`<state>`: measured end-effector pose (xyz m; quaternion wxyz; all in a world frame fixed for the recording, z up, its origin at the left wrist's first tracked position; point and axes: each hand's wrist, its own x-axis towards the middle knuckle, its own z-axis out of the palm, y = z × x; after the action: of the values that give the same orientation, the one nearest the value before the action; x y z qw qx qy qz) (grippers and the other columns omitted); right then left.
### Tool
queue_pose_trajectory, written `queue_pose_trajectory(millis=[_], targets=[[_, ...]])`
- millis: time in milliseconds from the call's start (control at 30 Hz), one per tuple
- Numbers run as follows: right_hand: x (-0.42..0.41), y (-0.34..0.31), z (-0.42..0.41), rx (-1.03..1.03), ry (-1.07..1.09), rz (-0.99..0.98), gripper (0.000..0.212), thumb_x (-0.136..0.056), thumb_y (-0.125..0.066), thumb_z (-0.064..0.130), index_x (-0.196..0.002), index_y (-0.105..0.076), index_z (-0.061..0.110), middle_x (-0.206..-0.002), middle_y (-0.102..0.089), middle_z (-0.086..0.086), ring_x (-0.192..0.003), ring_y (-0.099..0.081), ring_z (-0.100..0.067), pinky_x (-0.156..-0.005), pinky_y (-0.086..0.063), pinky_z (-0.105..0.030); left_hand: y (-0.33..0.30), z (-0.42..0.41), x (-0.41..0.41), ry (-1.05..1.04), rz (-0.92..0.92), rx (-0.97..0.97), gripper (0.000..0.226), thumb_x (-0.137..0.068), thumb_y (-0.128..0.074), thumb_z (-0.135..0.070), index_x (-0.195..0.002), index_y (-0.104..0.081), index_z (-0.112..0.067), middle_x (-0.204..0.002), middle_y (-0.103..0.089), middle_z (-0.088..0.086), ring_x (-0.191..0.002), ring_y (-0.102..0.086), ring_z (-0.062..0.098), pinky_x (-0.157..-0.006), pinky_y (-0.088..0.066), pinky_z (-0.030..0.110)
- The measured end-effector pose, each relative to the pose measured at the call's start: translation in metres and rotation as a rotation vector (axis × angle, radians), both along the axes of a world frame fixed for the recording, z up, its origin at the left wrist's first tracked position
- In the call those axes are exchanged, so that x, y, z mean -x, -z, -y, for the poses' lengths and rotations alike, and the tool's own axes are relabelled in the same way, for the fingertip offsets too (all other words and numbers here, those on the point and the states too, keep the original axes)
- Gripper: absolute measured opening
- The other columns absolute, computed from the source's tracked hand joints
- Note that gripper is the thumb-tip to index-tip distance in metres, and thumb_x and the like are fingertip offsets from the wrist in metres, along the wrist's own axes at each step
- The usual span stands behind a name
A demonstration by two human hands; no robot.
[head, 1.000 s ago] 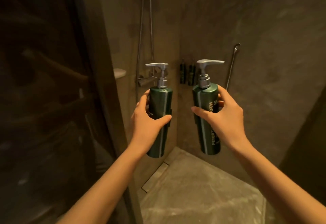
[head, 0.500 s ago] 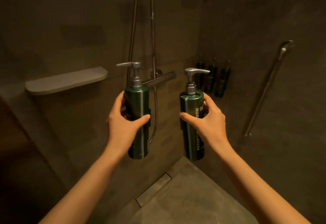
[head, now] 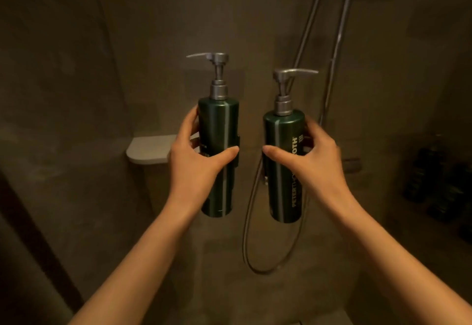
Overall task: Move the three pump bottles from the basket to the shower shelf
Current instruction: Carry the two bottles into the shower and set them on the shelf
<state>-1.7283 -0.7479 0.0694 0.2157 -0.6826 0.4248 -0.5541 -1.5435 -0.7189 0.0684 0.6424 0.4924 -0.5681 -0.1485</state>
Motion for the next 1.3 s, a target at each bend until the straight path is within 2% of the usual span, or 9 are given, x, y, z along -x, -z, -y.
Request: queue_pose_trajectory(millis=[100,300,433,500,667,800,867,1100,1300], targets=[[-0.02,-0.025,0.027,0.048,-0.093,0.053,0.051,-0.071,-0.079,0.034,-0.116,-0.055,0.033,-0.101,-0.062,0.021,-0.09,-0.056,0.016,-0.067,-0.042,0.0,-0.02,0.015,-0.01,-0.051,-0.012,0.084,0.088,-0.067,-0.08,-0.018,-0.14,-0.034,-0.036,-0.114,-0.045,-0.031,-0.105,-0.046,-0.014,-0.085,-0.039,0.008],[-0.054,-0.067,0.078,0.115,-0.205,0.138,0.053,-0.07,-0.078,0.04,-0.117,-0.055,0.036,-0.107,-0.065,0.015,-0.098,-0.062,-0.001,-0.087,-0.052,-0.033,-0.06,0.042,-0.034,-0.173,-0.013,0.243,0.088,-0.067,-0.081,-0.019,-0.14,-0.035,-0.036,-0.126,-0.049,-0.022,-0.111,-0.049,-0.01,-0.087,-0.045,0.008],[-0.07,-0.079,0.11,0.138,-0.263,0.15,0.05,-0.071,-0.079,0.034,-0.116,-0.056,0.031,-0.101,-0.064,0.015,-0.088,-0.061,0.005,-0.074,-0.049,-0.016,-0.071,0.069,-0.053,-0.276,-0.014,0.264,0.088,-0.068,-0.08,-0.019,-0.141,-0.034,-0.037,-0.115,-0.047,-0.03,-0.104,-0.049,-0.016,-0.08,-0.043,0.0],[-0.079,-0.08,0.126,0.124,-0.308,0.156,0.048,-0.071,-0.079,0.032,-0.113,-0.056,0.031,-0.099,-0.063,0.015,-0.086,-0.062,0.005,-0.069,-0.047,-0.013,-0.068,0.082,-0.064,-0.34,-0.043,0.253,0.088,-0.067,-0.08,-0.017,-0.14,-0.034,-0.037,-0.119,-0.047,-0.027,-0.103,-0.051,-0.011,-0.08,-0.045,0.006],[-0.104,-0.076,0.16,0.079,-0.412,0.147,0.05,-0.068,-0.081,0.031,-0.113,-0.057,0.031,-0.098,-0.065,0.013,-0.087,-0.063,0.001,-0.075,-0.051,-0.024,-0.051,0.108,-0.082,-0.493,-0.061,0.174,0.089,-0.067,-0.081,-0.016,-0.14,-0.034,-0.038,-0.136,-0.048,-0.012,-0.114,-0.048,0.001,-0.092,-0.044,0.026],[-0.127,-0.07,0.18,0.038,-0.485,0.117,0.06,-0.064,-0.081,0.036,-0.118,-0.055,0.033,-0.103,-0.065,0.015,-0.095,-0.062,-0.002,-0.085,-0.053,-0.034,-0.038,0.117,-0.088,-0.539,-0.062,0.131,0.088,-0.068,-0.08,-0.014,-0.139,-0.034,-0.04,-0.138,-0.048,-0.009,-0.119,-0.048,0.006,-0.101,-0.044,0.039],[-0.135,-0.065,0.185,0.033,-0.502,0.109,0.063,-0.064,-0.081,0.037,-0.12,-0.053,0.036,-0.105,-0.063,0.017,-0.097,-0.06,-0.001,-0.086,-0.052,-0.034,-0.033,0.118,-0.09,-0.56,-0.069,0.117,0.088,-0.069,-0.079,-0.014,-0.139,-0.033,-0.041,-0.138,-0.048,-0.008,-0.122,-0.048,0.01,-0.102,-0.044,0.045],[-0.152,-0.052,0.191,0.041,-0.511,0.14,0.062,-0.068,-0.081,0.034,-0.118,-0.046,0.045,-0.101,-0.06,0.023,-0.095,-0.057,0.004,-0.081,-0.048,-0.026,-0.024,0.114,-0.091,-0.595,-0.008,0.116,0.086,-0.073,-0.077,-0.02,-0.142,-0.028,-0.038,-0.125,-0.044,-0.02,-0.116,-0.046,0.002,-0.095,-0.04,0.028],[-0.15,-0.034,0.191,-0.002,-0.492,0.119,0.071,-0.072,-0.078,0.032,-0.133,-0.042,0.032,-0.114,-0.058,0.012,-0.103,-0.058,-0.008,-0.088,-0.049,-0.035,0.002,0.104,-0.09,-0.61,0.025,0.036,0.08,-0.075,-0.076,-0.021,-0.141,-0.033,-0.035,-0.124,-0.041,-0.022,-0.118,-0.045,0.002,-0.098,-0.04,0.026]])
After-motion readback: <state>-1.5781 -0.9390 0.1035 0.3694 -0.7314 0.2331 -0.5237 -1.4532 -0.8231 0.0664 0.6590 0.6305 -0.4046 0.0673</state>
